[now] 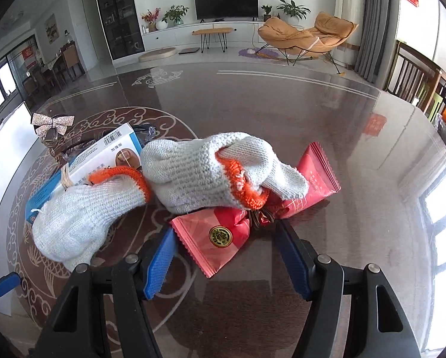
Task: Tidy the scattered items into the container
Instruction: 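Reach the right tool to the red snack packet and grasp it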
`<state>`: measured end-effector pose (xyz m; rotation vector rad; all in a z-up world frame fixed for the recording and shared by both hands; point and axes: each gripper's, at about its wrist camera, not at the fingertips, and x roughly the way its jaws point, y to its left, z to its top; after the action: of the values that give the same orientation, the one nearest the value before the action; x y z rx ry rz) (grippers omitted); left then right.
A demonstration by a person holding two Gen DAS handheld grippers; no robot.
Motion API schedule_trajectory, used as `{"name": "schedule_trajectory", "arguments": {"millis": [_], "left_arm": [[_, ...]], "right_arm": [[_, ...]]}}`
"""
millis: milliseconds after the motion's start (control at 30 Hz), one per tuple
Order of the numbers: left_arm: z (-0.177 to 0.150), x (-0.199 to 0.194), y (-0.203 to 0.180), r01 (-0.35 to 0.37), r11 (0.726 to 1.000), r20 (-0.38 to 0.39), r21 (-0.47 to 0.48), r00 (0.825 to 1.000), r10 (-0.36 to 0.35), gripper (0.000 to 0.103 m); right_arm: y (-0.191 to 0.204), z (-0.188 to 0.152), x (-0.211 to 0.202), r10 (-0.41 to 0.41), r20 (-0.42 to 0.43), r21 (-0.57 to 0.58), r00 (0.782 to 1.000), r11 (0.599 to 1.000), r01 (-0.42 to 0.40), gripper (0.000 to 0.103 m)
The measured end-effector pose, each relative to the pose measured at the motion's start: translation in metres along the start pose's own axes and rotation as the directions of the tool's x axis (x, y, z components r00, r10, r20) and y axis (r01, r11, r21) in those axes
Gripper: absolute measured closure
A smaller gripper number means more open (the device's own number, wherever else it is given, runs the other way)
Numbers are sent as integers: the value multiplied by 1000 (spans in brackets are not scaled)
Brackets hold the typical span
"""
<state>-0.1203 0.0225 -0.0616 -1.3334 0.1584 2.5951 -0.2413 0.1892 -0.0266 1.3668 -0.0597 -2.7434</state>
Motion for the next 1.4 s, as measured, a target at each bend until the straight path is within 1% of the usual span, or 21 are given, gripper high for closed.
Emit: {"name": "schedule_trajectory", "arguments": {"millis": [100,233,333,400,467,533,567,600,633,667,700,767,900,1000,1067,1100,1133,1167,1200,1333,1400], "left_arm": [[0,0,0,0,1000,0,0,1000,0,0],[0,0,0,0,1000,0,0,1000,0,0],[0,0,0,0,1000,0,0,1000,0,0],[0,0,0,0,1000,0,0,1000,0,0],[0,0,0,0,1000,0,0,1000,0,0],[0,0,0,0,1000,0,0,1000,0,0],[0,0,0,0,1000,0,0,1000,0,0],[0,0,0,0,1000,0,0,1000,0,0],[0,0,0,0,1000,0,0,1000,0,0],[0,0,0,0,1000,0,0,1000,0,0],[0,0,0,0,1000,0,0,1000,0,0],[0,0,0,0,1000,0,0,1000,0,0],[0,0,0,0,1000,0,0,1000,0,0],[0,0,0,0,1000,0,0,1000,0,0],[0,0,0,0,1000,0,0,1000,0,0],[0,0,0,0,1000,0,0,1000,0,0],[0,0,0,0,1000,0,0,1000,0,0],[0,0,0,0,1000,0,-1,1000,0,0],[0,0,0,0,1000,0,0,1000,0,0],[0,0,0,0,1000,0,-1,1000,0,0],[0,0,0,0,1000,0,-1,1000,0,0]], "right_arm": [[-14,6,0,71,15,81,997,994,-72,35],[-33,4,-5,169,3,202,986,965,-166,35],[-42,0,-9,168,9,247,986,955,-165,36],[-44,7,-6,136,-7,241,991,962,-130,36],[-43,22,-2,148,2,220,989,965,-145,35],[-41,40,-1,239,26,202,971,950,-239,34],[-42,48,-1,309,43,208,950,928,-311,34],[-43,55,-2,349,60,214,935,910,-354,34],[-44,61,-6,338,74,215,938,913,-346,34],[-45,64,-10,286,76,214,955,931,-296,34],[-46,63,-12,226,63,217,972,948,-235,34],[-47,57,-10,165,7,206,986,965,-163,34],[-43,45,2,122,-57,175,991,978,-111,37],[-40,50,8,104,-31,176,994,980,-97,37],[-35,57,17,83,-40,168,996,983,-75,37],[-32,62,22,69,-49,152,996,987,-60,43],[-28,66,29,61,-61,128,996,990,-52,62],[-24,69,34,49,-78,103,996,994,-41,76],[-21,71,36,40,-82,89,996,996,-32,84],[-25,59,29,73,-87,93,994,994,-65,84],[-27,45,17,83,-100,61,991,995,-77,84]]}}
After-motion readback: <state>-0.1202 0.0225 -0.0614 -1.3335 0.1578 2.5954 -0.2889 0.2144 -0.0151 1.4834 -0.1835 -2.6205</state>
